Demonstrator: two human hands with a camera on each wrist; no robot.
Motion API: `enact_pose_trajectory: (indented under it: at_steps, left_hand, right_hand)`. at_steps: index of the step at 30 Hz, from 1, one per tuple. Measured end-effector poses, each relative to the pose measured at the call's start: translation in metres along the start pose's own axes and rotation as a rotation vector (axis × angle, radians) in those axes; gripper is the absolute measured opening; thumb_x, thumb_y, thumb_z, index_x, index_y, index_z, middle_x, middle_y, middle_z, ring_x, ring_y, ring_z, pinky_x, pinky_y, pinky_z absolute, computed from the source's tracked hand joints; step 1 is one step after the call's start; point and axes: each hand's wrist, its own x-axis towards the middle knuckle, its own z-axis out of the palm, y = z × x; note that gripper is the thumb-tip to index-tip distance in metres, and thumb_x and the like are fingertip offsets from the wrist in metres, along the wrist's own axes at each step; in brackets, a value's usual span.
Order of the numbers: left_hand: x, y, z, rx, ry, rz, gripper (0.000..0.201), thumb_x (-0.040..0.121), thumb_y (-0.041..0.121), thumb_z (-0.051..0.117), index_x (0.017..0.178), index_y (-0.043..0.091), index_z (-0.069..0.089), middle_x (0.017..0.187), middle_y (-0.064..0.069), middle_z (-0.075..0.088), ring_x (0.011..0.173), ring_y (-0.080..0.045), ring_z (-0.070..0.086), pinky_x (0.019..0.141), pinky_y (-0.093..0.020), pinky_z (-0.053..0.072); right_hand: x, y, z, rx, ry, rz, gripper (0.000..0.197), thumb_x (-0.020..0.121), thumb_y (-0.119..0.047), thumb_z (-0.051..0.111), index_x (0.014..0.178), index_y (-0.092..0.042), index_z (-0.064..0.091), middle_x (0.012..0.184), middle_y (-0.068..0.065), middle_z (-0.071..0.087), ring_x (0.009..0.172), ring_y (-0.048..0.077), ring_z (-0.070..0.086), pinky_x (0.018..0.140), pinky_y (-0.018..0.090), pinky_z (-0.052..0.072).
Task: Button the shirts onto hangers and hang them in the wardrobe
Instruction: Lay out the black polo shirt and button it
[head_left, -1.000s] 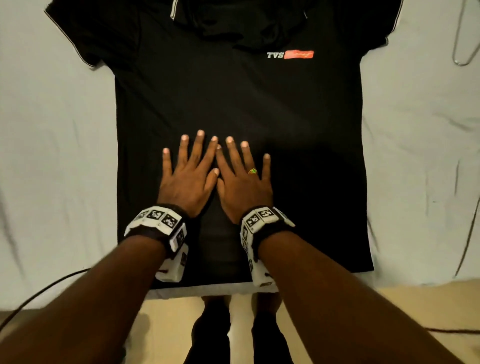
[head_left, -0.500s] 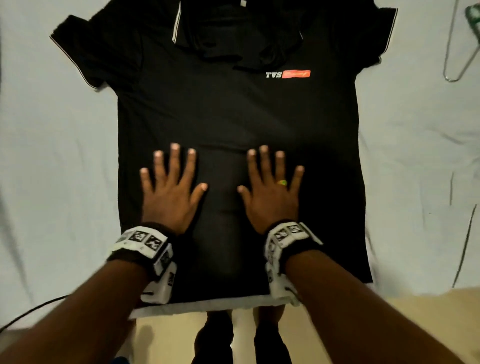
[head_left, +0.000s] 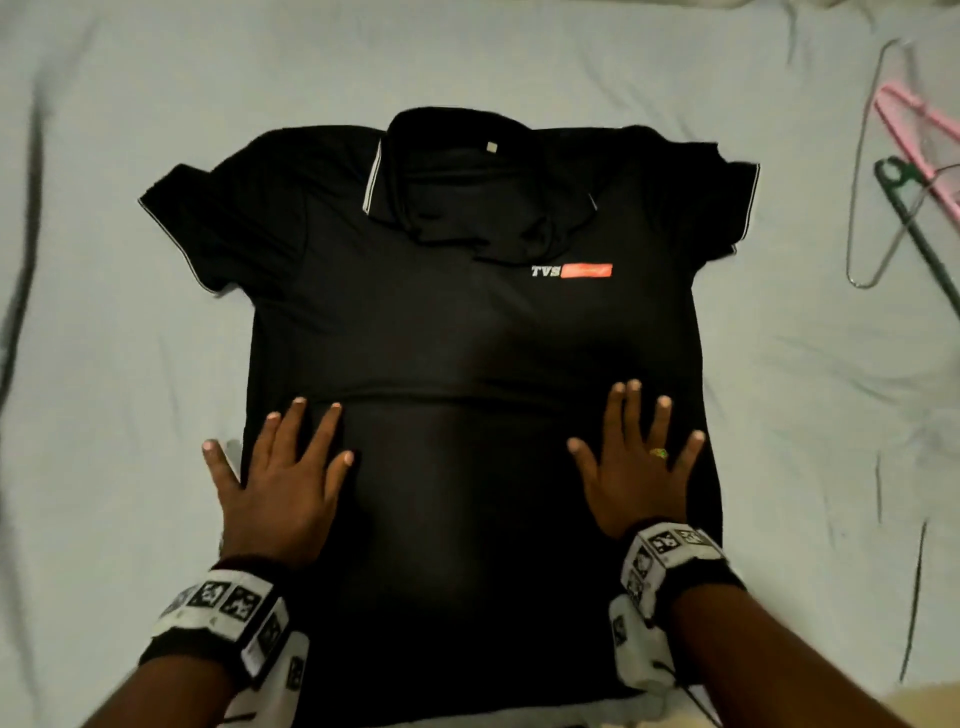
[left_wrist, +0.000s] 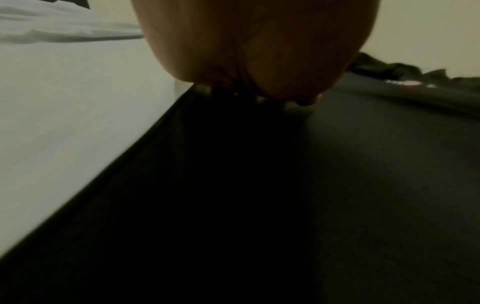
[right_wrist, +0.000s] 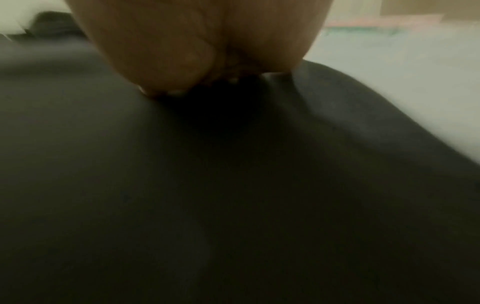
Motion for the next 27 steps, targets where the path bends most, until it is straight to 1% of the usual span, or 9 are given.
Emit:
enact_pose_trajectory:
  at_steps: [2, 3, 5, 8, 12, 15, 18, 23, 27]
  left_hand:
    - [0.025, 0.026, -0.019, -0.081, 0.175, 0.077, 0.060, 0.099, 0.052, 0.026, 0.144, 0.022, 0.052, 0.152, -0.011, 0.043, 0.142, -0.032, 0.039, 0.119, -0.067, 0.012]
    - [0.044, 0.039, -0.023, -0.102, 0.226, 0.155, 0.061, 0.099, 0.051, 0.030, 0.144, 0.016, 0.052, 0.155, -0.014, 0.040, 0.144, -0.036, 0.035, 0.118, -0.066, 0.019]
    - [0.088, 0.062, -0.026, -0.087, 0.161, 0.243, 0.069, 0.101, 0.056, 0.032, 0.158, 0.018, 0.030, 0.168, -0.010, 0.014, 0.154, -0.038, 0.011, 0.119, -0.063, 0.014]
    - [0.142, 0.049, -0.021, 0.034, -0.034, 0.178, 0.080, 0.091, 0.072, 0.019, 0.159, 0.039, -0.007, 0.168, 0.005, -0.017, 0.156, -0.027, -0.011, 0.122, -0.058, 0.000]
    - [0.153, -0.008, -0.028, 0.042, -0.001, 0.111, 0.075, 0.096, 0.063, 0.031, 0.159, 0.041, -0.003, 0.168, 0.004, -0.016, 0.156, -0.030, -0.008, 0.122, -0.058, 0.003]
    - [0.151, -0.015, -0.031, 0.070, -0.057, 0.018, 0.074, 0.092, 0.069, 0.019, 0.154, 0.050, -0.016, 0.161, 0.018, -0.031, 0.155, -0.020, -0.016, 0.120, -0.062, -0.003]
    - [0.154, -0.007, -0.030, 0.089, -0.062, -0.020, 0.075, 0.088, 0.073, 0.010, 0.151, 0.048, -0.023, 0.162, 0.014, -0.033, 0.153, -0.017, -0.021, 0.119, -0.061, -0.007]
    - [0.153, -0.003, -0.035, 0.105, -0.082, -0.026, 0.079, 0.087, 0.073, 0.006, 0.154, 0.042, -0.020, 0.162, 0.010, -0.033, 0.154, -0.019, -0.021, 0.119, -0.063, -0.006]
    - [0.152, 0.001, -0.047, 0.106, -0.139, 0.007, 0.078, 0.098, 0.067, 0.027, 0.156, 0.041, -0.017, 0.165, 0.006, -0.029, 0.154, -0.020, -0.018, 0.118, -0.065, -0.003]
  right_hand:
    - [0.018, -0.040, -0.011, 0.000, 0.100, -0.104, 0.076, 0.100, -0.060, 0.023, 0.157, -0.029, -0.017, 0.166, -0.004, -0.020, 0.152, 0.028, -0.018, 0.115, 0.067, -0.012]
    - [0.031, -0.063, -0.016, -0.001, 0.158, -0.176, 0.076, 0.101, -0.058, 0.027, 0.157, -0.030, -0.014, 0.167, -0.004, -0.017, 0.153, 0.028, -0.015, 0.114, 0.066, -0.012]
    - [0.058, -0.105, -0.025, -0.016, 0.185, -0.325, 0.075, 0.100, -0.056, 0.032, 0.158, -0.033, -0.009, 0.167, -0.005, -0.015, 0.154, 0.027, -0.012, 0.114, 0.066, -0.013]
    - [0.092, -0.118, -0.030, -0.127, 0.190, -0.521, 0.074, 0.097, -0.062, 0.036, 0.157, -0.042, -0.001, 0.167, -0.011, -0.010, 0.155, 0.021, -0.007, 0.117, 0.066, -0.004]
    - [0.135, -0.041, -0.049, -0.053, 0.208, -0.336, 0.070, 0.097, -0.066, 0.024, 0.156, -0.046, -0.006, 0.166, -0.014, -0.013, 0.154, 0.021, -0.008, 0.119, 0.064, -0.001]
    - [0.148, 0.003, -0.064, -0.021, 0.191, -0.228, 0.069, 0.096, -0.066, 0.017, 0.156, -0.044, -0.009, 0.166, -0.012, -0.014, 0.154, 0.026, -0.009, 0.119, 0.065, 0.000]
    - [0.148, 0.004, -0.067, -0.012, 0.141, -0.233, 0.068, 0.098, -0.065, 0.015, 0.154, -0.044, -0.016, 0.165, -0.012, -0.021, 0.153, 0.025, -0.016, 0.118, 0.063, -0.006]
    - [0.150, 0.001, -0.069, -0.007, 0.074, -0.218, 0.066, 0.096, -0.067, 0.009, 0.149, -0.048, -0.026, 0.162, -0.014, -0.027, 0.151, 0.024, -0.022, 0.117, 0.065, -0.009]
    - [0.144, -0.008, -0.082, -0.044, -0.009, -0.156, 0.072, 0.089, -0.071, 0.006, 0.153, -0.047, -0.016, 0.164, -0.013, -0.021, 0.153, 0.025, -0.016, 0.116, 0.068, -0.004]
